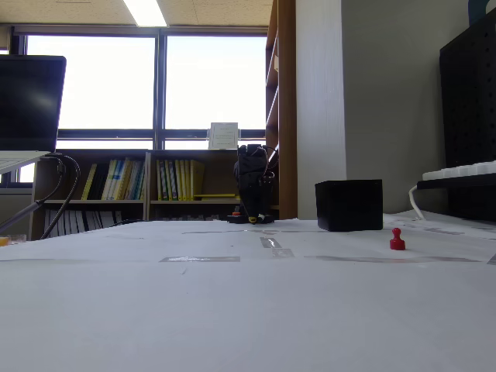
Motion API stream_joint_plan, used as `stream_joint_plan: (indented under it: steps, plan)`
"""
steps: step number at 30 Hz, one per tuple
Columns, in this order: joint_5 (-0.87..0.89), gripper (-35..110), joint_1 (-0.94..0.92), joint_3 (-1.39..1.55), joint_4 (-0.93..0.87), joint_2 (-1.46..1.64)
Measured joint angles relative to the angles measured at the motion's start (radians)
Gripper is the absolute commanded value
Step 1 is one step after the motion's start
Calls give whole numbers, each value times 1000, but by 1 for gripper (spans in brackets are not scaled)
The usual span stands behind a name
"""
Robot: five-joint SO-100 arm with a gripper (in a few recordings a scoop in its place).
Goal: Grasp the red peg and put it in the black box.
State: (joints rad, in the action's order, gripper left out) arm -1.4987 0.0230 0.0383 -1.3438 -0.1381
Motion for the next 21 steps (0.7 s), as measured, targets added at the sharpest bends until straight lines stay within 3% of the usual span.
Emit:
stream_joint_plan:
  steps: [4, 6, 21]
  plan:
    - [-15, 0, 32, -12, 20, 2]
    - [-18, 0, 40, -20, 121, 15]
    - [-80, 0, -14, -20, 1476, 592]
